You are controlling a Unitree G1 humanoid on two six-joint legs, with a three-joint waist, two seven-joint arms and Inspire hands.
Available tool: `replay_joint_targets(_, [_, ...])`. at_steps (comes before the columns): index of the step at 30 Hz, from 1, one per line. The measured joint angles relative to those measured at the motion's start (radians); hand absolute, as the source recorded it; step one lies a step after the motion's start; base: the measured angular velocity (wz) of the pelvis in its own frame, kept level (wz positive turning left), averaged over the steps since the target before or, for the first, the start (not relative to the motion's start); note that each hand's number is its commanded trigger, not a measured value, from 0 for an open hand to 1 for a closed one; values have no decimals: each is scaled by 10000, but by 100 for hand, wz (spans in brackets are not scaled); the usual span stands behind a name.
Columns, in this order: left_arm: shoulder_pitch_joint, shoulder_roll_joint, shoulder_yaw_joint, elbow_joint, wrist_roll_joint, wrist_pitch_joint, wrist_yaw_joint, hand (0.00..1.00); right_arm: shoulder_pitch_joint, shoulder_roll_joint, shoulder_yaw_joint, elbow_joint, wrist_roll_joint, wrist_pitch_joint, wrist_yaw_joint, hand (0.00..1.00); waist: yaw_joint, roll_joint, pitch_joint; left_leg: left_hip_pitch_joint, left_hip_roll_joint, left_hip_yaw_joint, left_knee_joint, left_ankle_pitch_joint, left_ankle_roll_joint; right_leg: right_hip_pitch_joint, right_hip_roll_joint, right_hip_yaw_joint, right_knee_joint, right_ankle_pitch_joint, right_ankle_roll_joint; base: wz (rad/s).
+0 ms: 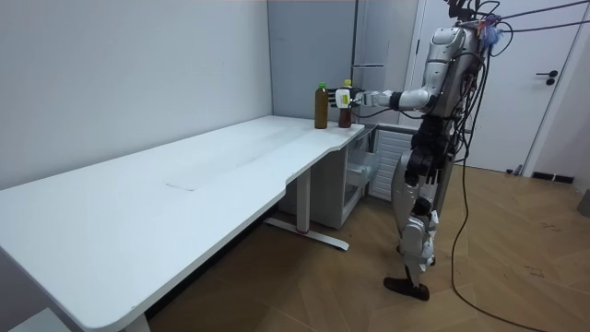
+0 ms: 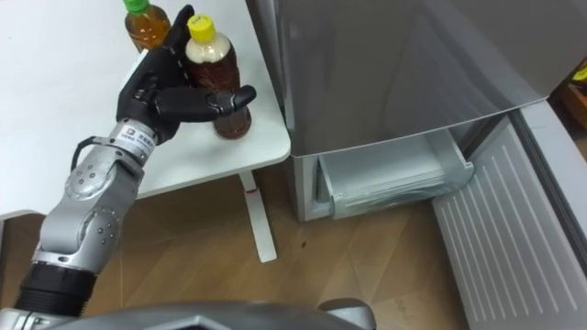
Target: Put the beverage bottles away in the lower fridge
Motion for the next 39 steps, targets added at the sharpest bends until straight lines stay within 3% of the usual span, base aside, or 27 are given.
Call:
replay_joint_targets(7, [-74,-4,19,913,-2,-13,-46,2,15,0,0,29,-2,5,36,0,-50,-7,20,20,13,33,-2,-2,-3,9,14,28,18,6,-9,0])
replay_joint_targets(8, [-74,-4,22,925,-2,-13,-46,88,15,0,0,29,-2,7,37,0,-59,-9,22,20,13,33,-2,-3,-4,6,14,28,17,6,-9,0])
replay_joint_targets(9, [-77,-3,24,926,-2,-14,-46,100,18,0,0,31,-3,8,38,0,-80,-12,24,19,14,35,-3,-4,-4,1,15,31,16,6,-9,0])
replay_joint_targets(29, [-331,105,42,1084,-79,117,-193,100,-1,35,2,-11,-79,218,316,0,-159,-93,76,-3,35,74,26,-10,-16,-69,36,93,2,5,-8,0])
replay_joint_targets(39, [-358,104,39,1140,-272,163,-212,100,1,59,19,-11,-80,225,284,0,-158,-143,18,-12,39,74,51,-11,-17,-68,38,97,7,6,-10,0])
